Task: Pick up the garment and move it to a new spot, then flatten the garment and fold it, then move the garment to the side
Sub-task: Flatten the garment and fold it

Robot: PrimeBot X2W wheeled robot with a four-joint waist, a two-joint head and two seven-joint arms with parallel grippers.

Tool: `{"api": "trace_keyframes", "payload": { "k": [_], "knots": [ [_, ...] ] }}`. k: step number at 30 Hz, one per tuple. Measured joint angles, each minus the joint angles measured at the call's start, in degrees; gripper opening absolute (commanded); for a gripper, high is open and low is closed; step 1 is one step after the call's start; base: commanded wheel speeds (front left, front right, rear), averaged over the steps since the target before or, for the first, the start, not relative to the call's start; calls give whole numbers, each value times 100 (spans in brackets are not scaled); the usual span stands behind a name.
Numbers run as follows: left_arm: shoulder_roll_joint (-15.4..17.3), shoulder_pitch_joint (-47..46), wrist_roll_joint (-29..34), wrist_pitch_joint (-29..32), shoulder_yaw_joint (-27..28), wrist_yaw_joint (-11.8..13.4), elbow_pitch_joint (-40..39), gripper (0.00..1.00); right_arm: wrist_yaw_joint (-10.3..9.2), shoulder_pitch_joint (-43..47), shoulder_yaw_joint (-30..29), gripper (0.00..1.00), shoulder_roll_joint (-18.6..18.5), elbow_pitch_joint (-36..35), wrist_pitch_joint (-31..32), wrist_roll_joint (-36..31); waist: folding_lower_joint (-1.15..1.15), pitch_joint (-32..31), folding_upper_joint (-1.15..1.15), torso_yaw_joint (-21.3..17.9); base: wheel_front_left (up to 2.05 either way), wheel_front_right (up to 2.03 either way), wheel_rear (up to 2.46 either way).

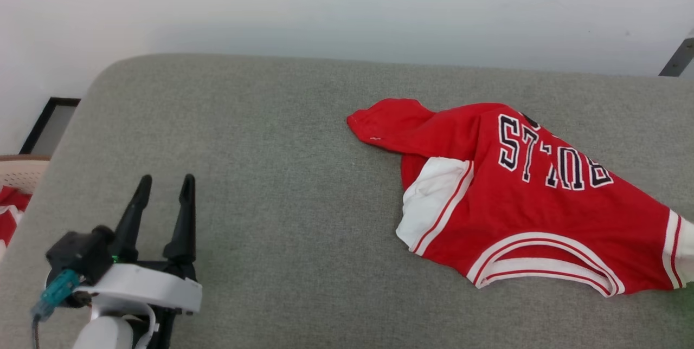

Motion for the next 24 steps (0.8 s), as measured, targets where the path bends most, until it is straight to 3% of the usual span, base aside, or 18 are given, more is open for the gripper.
{"api": "trace_keyframes", "payload": {
  "k": [11, 12, 13, 14, 16, 24],
  "knots": [
    [77, -247, -20, 196, -224, -44, -7, 100, 0, -712, 767, 0, 103, 1617, -459, 439, 0, 164, 0, -28, 0, 0, 0],
    [90, -270, -30, 236, -241, -47, -11, 100, 0, -798, 839, 7, 99, 1686, -478, 474, 0, 177, 0, -43, 0, 0, 0],
    [116, -304, -49, 302, -259, -47, -20, 100, 0, -883, 925, 40, 93, 1747, -508, 493, 0, 189, 0, -62, 0, 0, 0],
    [154, -351, -60, 345, -286, -49, -26, 100, 0, -967, 998, 40, 80, 1800, -542, 504, 0, 201, 0, -83, 0, 0, 0],
    [227, -480, -170, 515, -377, -70, -49, 100, 0, -1139, 1137, 100, 38, 1863, -612, 554, 0, 225, 0, -134, 0, 0, 0],
    [608, -1138, -703, 1824, -1058, -109, -439, 100, 0, -1532, 1586, 100, -170, 1595, -914, 980, 0, 245, 0, -420, 0, 0, 0]
  ]
}}
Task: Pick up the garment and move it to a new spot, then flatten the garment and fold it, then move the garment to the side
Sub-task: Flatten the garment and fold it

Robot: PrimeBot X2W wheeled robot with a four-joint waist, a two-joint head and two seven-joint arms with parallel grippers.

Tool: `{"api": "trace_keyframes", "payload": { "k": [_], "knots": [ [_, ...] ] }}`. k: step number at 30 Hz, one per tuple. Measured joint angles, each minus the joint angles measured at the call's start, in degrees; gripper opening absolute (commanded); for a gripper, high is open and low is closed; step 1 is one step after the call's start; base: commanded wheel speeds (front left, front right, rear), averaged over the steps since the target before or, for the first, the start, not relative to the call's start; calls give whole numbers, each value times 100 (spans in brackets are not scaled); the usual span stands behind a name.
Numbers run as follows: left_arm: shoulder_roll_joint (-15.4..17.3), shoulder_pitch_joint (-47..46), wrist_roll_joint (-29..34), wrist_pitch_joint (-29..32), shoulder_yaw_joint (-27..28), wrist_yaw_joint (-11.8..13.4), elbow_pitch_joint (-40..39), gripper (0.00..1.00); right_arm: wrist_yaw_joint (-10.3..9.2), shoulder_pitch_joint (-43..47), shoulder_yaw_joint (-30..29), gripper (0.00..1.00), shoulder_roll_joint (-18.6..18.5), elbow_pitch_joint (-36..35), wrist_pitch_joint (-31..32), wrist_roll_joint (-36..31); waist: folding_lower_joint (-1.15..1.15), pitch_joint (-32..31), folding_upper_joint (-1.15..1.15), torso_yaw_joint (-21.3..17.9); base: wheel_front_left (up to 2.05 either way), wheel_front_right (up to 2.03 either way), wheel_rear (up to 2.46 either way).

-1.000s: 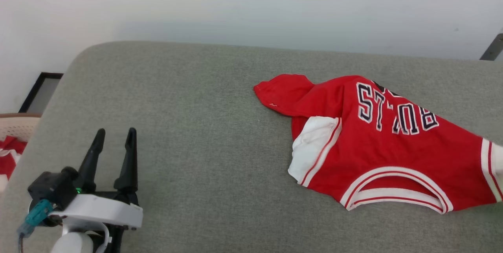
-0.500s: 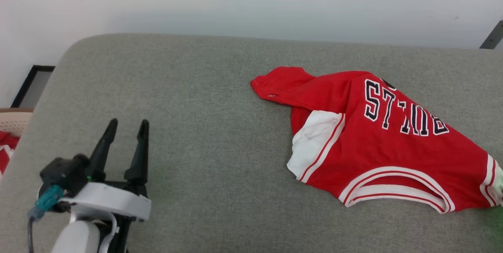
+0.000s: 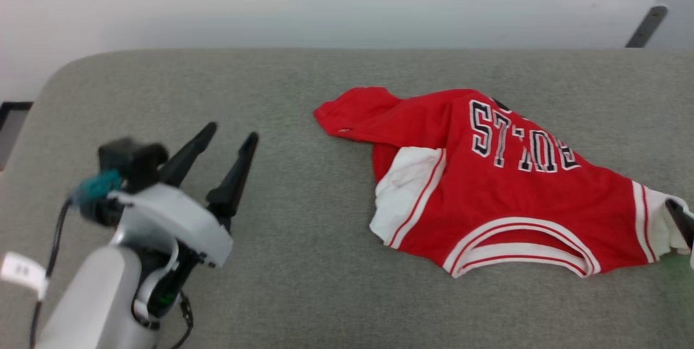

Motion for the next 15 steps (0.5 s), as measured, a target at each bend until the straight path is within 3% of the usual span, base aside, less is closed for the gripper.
{"api": "trace_keyframes", "payload": {
  "k": [8, 15],
  "knots": [
    [366, -879, -788, 1581, -751, -15, -397, 100, 0, -38, 79, 100, 68, -834, -751, -22, 0, -52, 0, -408, 0, 0, 0],
    [296, -1398, -1328, 2772, -1138, 13, -333, 100, 0, 166, -180, 100, 461, -1641, -1641, -406, 0, -57, 0, -823, 0, 0, 0]
  ]
}}
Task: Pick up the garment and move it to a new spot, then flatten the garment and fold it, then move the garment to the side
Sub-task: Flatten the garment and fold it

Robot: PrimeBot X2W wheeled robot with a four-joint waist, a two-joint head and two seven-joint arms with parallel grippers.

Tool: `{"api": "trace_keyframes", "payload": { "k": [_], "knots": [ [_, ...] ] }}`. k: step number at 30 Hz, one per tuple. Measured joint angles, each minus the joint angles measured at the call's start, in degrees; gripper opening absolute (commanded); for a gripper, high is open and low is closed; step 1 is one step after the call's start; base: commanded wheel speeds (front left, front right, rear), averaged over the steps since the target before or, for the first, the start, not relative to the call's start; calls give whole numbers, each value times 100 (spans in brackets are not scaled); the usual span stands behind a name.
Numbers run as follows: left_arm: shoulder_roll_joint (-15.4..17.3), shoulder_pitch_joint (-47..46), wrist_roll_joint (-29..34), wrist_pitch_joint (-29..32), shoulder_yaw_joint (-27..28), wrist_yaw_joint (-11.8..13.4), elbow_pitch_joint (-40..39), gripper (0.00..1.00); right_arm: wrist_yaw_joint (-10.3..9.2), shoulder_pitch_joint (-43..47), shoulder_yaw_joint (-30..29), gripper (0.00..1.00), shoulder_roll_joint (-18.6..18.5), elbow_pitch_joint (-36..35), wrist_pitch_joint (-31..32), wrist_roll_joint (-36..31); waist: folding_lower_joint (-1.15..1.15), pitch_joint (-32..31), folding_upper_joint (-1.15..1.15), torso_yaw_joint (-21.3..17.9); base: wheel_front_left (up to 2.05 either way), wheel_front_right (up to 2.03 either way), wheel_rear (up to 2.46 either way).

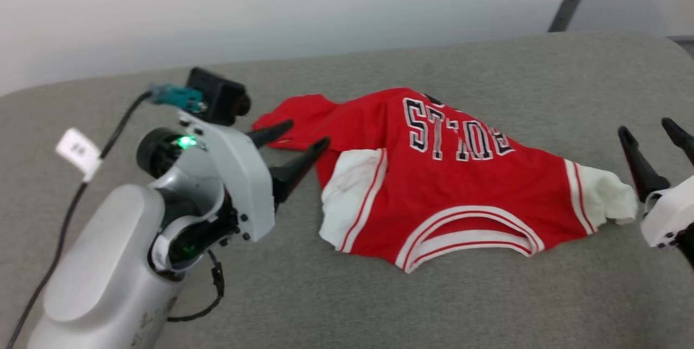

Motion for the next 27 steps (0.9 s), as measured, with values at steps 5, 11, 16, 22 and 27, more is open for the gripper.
{"api": "trace_keyframes", "payload": {
  "k": [5, 11, 16, 22, 27],
  "knots": [
    [-2, -169, -141, 683, -202, 145, 222, 100, 0, 250, -264, 100, 378, -475, -388, -326, 0, 51, 0, -282, 0, 0, 0],
    [71, -228, -127, 1217, -446, 310, 538, 100, 0, 507, -573, 100, 787, -940, -491, -525, 0, 211, 0, -557, 0, 0, 0],
    [122, -134, -111, 1473, -555, 488, 873, 100, 0, 688, -777, 100, 1049, -1270, -491, -667, 0, 411, 0, -728, 0, 0, 0],
    [199, -2, -37, 1707, -698, 624, 1200, 100, 0, 787, -951, 100, 1268, -1468, -481, -760, 0, 641, 0, -889, 0, 0, 0],
    [199, -12, -23, 1626, -650, 662, 1404, 0, 0, 787, -985, 100, 1360, -1553, -466, -781, 0, 773, 0, -977, 0, 0, 0]
  ]
}}
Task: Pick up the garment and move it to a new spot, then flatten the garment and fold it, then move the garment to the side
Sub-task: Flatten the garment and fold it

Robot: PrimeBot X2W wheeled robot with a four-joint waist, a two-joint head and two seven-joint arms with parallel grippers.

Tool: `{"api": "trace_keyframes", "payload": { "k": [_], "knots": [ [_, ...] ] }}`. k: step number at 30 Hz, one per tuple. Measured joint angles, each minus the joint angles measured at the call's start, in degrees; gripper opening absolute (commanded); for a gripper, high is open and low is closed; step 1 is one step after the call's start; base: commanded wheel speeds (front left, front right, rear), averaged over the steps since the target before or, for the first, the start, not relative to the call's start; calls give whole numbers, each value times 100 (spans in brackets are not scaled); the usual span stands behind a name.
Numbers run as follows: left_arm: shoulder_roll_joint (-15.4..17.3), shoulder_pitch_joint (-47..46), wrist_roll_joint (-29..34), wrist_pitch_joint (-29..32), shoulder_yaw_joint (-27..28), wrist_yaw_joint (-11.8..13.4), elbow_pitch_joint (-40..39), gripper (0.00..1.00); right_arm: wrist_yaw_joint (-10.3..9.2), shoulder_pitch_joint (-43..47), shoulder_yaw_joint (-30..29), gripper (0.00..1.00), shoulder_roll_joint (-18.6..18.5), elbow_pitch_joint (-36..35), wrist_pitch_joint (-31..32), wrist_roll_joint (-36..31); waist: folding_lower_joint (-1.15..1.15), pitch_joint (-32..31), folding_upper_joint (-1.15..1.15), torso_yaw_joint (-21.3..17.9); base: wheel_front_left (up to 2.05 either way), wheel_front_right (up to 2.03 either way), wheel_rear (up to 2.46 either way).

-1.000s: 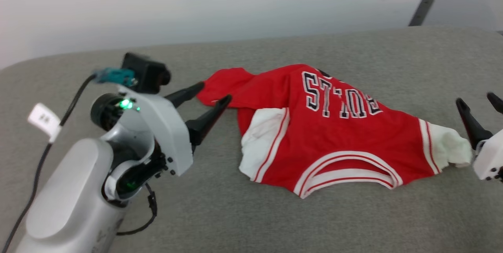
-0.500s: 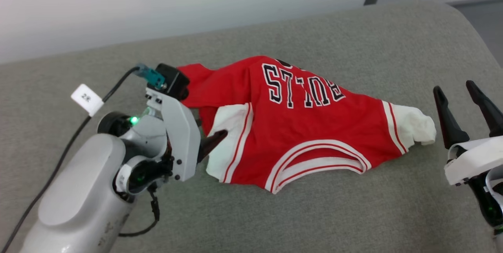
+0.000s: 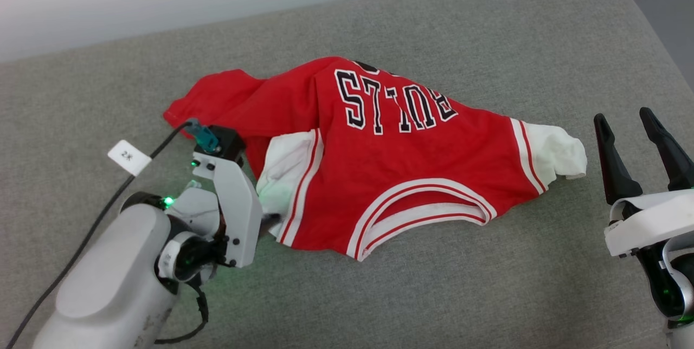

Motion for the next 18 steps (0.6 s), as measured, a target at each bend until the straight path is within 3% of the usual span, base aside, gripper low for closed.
{"api": "trace_keyframes", "payload": {
  "k": [11, 18],
  "knots": [
    [20, -54, -127, 155, 96, 174, -51, 0, 0, 31, -145, 100, 4, -81, 27, -40, 0, -14, 0, 54, 0, 0, 0],
    [332, -42, -209, 188, 398, 467, -497, 0, 0, 114, -272, 100, -4, -114, 127, -74, 0, -90, 0, 211, 0, 0, 0]
  ]
}}
